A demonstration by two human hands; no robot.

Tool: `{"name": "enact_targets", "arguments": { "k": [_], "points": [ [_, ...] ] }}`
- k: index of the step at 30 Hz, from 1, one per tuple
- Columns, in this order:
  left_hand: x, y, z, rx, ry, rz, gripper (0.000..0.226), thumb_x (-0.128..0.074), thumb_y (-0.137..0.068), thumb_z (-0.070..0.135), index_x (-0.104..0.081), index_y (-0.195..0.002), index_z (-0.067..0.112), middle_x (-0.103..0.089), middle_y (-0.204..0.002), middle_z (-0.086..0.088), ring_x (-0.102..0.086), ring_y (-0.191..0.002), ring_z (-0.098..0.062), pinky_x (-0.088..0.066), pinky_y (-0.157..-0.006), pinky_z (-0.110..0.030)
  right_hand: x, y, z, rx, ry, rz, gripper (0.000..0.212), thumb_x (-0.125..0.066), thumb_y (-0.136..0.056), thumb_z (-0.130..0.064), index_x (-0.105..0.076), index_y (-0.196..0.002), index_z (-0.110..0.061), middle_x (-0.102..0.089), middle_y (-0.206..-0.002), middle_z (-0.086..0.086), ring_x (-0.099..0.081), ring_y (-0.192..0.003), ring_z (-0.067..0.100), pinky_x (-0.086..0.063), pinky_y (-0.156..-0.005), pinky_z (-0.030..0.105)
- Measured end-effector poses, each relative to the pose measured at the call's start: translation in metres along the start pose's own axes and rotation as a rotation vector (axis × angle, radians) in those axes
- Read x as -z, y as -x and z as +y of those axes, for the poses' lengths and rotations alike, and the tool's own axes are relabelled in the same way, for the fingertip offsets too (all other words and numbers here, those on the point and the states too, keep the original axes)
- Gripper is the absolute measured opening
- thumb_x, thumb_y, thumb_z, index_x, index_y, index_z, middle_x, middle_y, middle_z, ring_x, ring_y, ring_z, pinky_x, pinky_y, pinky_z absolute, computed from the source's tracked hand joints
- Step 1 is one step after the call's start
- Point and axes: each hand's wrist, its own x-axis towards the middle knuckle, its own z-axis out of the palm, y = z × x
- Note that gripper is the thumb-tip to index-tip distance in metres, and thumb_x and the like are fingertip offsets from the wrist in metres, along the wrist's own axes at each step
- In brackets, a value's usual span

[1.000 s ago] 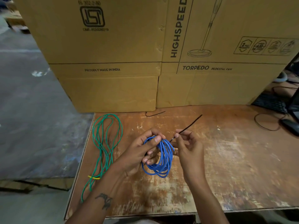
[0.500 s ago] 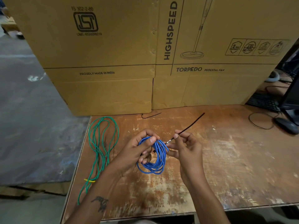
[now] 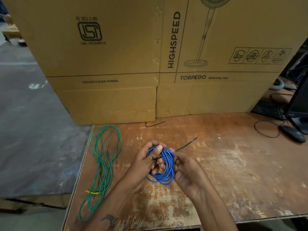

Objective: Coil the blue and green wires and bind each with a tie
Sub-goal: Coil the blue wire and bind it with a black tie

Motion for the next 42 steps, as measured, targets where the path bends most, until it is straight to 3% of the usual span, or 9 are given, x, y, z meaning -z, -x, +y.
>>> {"name": "enact_targets", "arguments": {
  "k": [8,13,18,22,27,30,33,38,42],
  "points": [
    [0.022,0.008,0.019,0.019,0.008,-0.245,0.016,-0.052,-0.102,0.019,-0.067,-0.105,0.013,-0.055,-0.067,-0.01,-0.047,-0.045,-0.006,-0.031,-0.037,-0.016,-0.001,0.014,-0.003,-0.156,-0.096,-0.159,0.035,-0.062,-0.102,-0.008,-0.066,-0.131,0.012,-0.067,-0.125,0.037,-0.078,-0.095,0.038,-0.064,-0.091,0.049],
    [0.03,0.01,0.035,0.068,-0.044,-0.324,0.016,-0.054,-0.102,0.022,-0.069,-0.105,0.017,-0.051,-0.061,-0.001,-0.049,-0.047,-0.006,-0.032,-0.037,-0.017,-0.002,0.02,0.004,-0.191,-0.229,-0.197,0.043,-0.062,-0.099,-0.003,-0.058,-0.138,0.014,-0.059,-0.139,0.039,-0.076,-0.106,0.044,-0.066,-0.085,0.053],
    [0.027,0.009,0.046,0.103,-0.045,-0.361,0.015,-0.05,-0.104,0.017,-0.065,-0.102,0.013,-0.052,-0.065,0.001,-0.04,-0.04,-0.002,-0.03,-0.035,-0.013,-0.014,0.026,0.014,-0.16,-0.365,-0.151,0.031,-0.066,-0.093,-0.002,-0.071,-0.118,0.016,-0.07,-0.116,0.035,-0.08,-0.089,0.037,-0.067,-0.08,0.048],
    [0.024,0.008,0.034,0.141,0.109,-0.318,0.015,-0.052,-0.104,0.014,-0.063,-0.108,0.004,-0.051,-0.057,0.003,-0.036,-0.041,-0.002,-0.034,-0.04,-0.014,-0.017,0.021,0.027,-0.073,-0.495,-0.112,0.055,-0.09,-0.07,0.004,-0.07,-0.12,0.017,-0.074,-0.106,0.028,-0.079,-0.076,0.027,-0.068,-0.073,0.04],
    [0.028,0.012,0.006,0.205,0.44,-0.274,0.035,-0.083,-0.083,0.025,-0.069,-0.109,0.007,-0.057,-0.068,-0.009,-0.046,-0.046,-0.006,-0.044,-0.042,-0.018,-0.027,0.029,0.034,-0.055,-0.504,-0.022,0.024,-0.056,-0.1,-0.002,-0.073,-0.1,0.015,-0.067,-0.081,0.025,-0.071,-0.052,0.024,-0.062,-0.048,0.036],
    [0.026,0.014,-0.002,0.141,0.412,-0.208,0.043,-0.068,-0.093,0.042,-0.068,-0.122,0.01,-0.068,-0.101,-0.018,-0.068,-0.072,-0.016,-0.058,-0.061,-0.028,-0.022,0.027,0.038,-0.052,-0.535,0.006,0.043,-0.068,-0.087,0.0,-0.063,-0.127,0.014,-0.07,-0.091,0.025,-0.073,-0.057,0.022,-0.064,-0.055,0.034],
    [0.022,0.018,-0.011,-0.036,0.42,-0.008,0.038,-0.047,-0.105,0.03,-0.061,-0.131,0.006,-0.067,-0.126,-0.015,-0.068,-0.105,-0.029,-0.06,-0.084,-0.038,-0.015,0.023,0.035,-0.006,-0.622,0.036,0.076,-0.092,-0.054,0.014,-0.062,-0.124,0.006,-0.074,-0.094,0.029,-0.076,-0.064,0.026,-0.066,-0.059,0.033],
    [0.02,0.024,-0.023,-0.254,0.146,0.131,0.032,-0.055,-0.095,0.003,-0.07,-0.123,0.011,-0.068,-0.129,-0.017,-0.063,-0.122,-0.032,-0.045,-0.106,-0.048,-0.012,0.021,0.029,0.046,-0.652,0.07,0.025,-0.063,-0.088,0.006,-0.064,-0.113,0.006,-0.075,-0.096,0.026,-0.076,-0.067,0.024,-0.065,-0.061,0.029],
    [0.022,0.028,-0.018,-0.442,-0.11,0.175,0.031,-0.059,-0.096,-0.007,-0.067,-0.122,0.007,-0.068,-0.129,-0.012,-0.065,-0.121,-0.032,-0.052,-0.102,-0.043,-0.011,0.019,0.027,0.062,-0.667,0.063,0.03,-0.066,-0.084,0.004,-0.066,-0.113,0.006,-0.075,-0.101,0.026,-0.076,-0.071,0.023,-0.066,-0.064,0.03]
  ]
}}
